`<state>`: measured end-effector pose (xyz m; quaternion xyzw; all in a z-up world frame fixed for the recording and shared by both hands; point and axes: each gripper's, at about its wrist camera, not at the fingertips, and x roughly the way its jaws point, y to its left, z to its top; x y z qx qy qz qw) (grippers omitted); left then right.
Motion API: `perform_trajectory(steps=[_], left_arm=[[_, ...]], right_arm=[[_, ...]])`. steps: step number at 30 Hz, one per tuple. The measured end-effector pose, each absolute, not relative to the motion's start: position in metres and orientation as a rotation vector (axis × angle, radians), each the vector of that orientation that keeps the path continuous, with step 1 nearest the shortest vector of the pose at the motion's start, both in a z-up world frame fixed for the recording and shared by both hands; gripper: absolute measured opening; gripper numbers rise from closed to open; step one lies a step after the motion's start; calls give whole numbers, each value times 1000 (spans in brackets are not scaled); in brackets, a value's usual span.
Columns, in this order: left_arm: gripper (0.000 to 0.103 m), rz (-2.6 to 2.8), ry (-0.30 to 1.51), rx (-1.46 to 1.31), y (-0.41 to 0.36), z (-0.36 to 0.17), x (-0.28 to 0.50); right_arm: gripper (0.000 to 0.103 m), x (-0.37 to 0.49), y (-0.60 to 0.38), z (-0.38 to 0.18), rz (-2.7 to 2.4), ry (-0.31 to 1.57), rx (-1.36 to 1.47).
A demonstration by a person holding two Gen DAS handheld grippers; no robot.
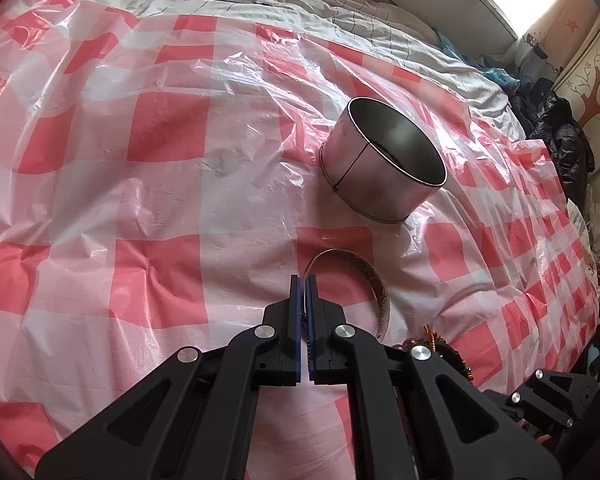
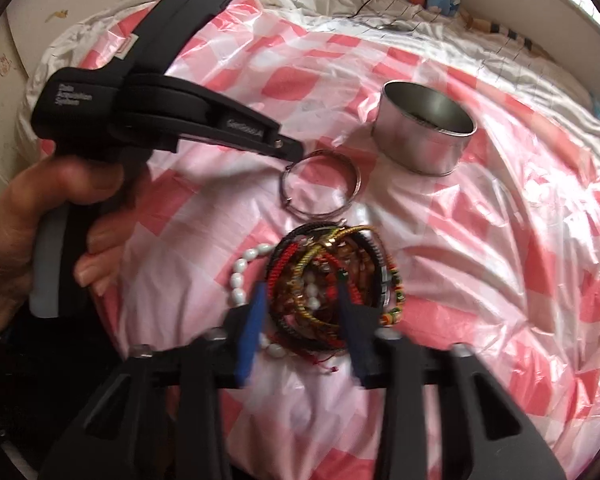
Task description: Organize jewelry
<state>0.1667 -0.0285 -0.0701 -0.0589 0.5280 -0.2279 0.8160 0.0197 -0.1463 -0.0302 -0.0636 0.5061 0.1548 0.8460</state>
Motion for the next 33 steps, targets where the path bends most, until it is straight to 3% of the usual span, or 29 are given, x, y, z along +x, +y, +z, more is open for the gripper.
perform_trajectory(steps=[2,6,27,30,32,33], left_arm=[[2,-482,1126,-121,-29,-70,167],[2,-469,1113,-94,-30,-69,165],[3,-423,1076,10,-35,-65,161],[15,-410,1097,23,-36,-70,161],[35,-399,1104,39,-37,-73,162],[37,-401,1108,44,-38,-74,161]], right_arm=[[10,20,-148,-29,321,1053,-131],[5,16,-155,-22,321,1010,-92],[5,8,-246,-8,478,750,699],[5,6,-253,-11,502,710,795],[5,5,-257,-12,502,693,830],[5,4,-261,-14,503,683,853]])
